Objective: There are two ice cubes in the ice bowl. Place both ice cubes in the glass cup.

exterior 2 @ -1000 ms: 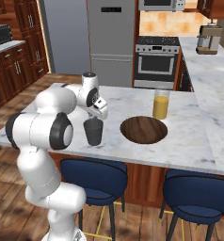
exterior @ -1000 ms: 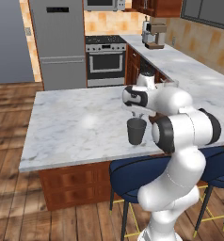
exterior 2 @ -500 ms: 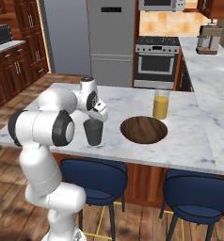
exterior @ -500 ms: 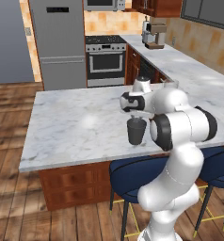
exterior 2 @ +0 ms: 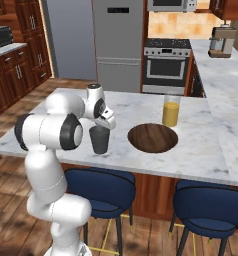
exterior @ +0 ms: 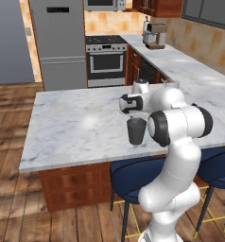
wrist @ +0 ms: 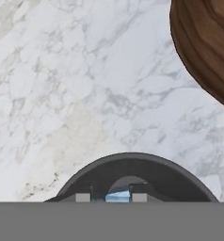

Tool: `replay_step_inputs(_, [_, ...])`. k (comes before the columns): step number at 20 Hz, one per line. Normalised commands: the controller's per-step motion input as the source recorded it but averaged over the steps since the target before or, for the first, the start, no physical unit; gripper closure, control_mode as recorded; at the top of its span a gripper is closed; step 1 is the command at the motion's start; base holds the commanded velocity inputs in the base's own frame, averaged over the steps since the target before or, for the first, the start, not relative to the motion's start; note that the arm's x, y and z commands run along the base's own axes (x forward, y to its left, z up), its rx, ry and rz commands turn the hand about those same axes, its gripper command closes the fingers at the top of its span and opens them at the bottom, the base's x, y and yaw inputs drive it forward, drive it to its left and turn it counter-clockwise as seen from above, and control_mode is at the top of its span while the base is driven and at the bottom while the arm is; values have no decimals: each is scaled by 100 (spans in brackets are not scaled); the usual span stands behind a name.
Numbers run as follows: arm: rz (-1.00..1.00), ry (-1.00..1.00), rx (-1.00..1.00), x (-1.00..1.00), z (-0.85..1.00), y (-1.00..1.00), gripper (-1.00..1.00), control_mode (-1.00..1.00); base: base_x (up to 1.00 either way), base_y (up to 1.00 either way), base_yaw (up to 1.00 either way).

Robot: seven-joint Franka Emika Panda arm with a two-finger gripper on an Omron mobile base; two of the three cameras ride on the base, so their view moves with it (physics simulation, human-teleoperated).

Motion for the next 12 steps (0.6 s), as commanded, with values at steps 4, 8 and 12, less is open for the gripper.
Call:
replay_step_inputs(4, [0,0,0,3,-10,0,100,-100,0,0,0])
replay_step_inputs(8, [0,-1,0,-28,0,0,100,-100,0,0,0])
replay_step_inputs(12, [0,-1,0,-45,0,0,100,-100,0,0,0])
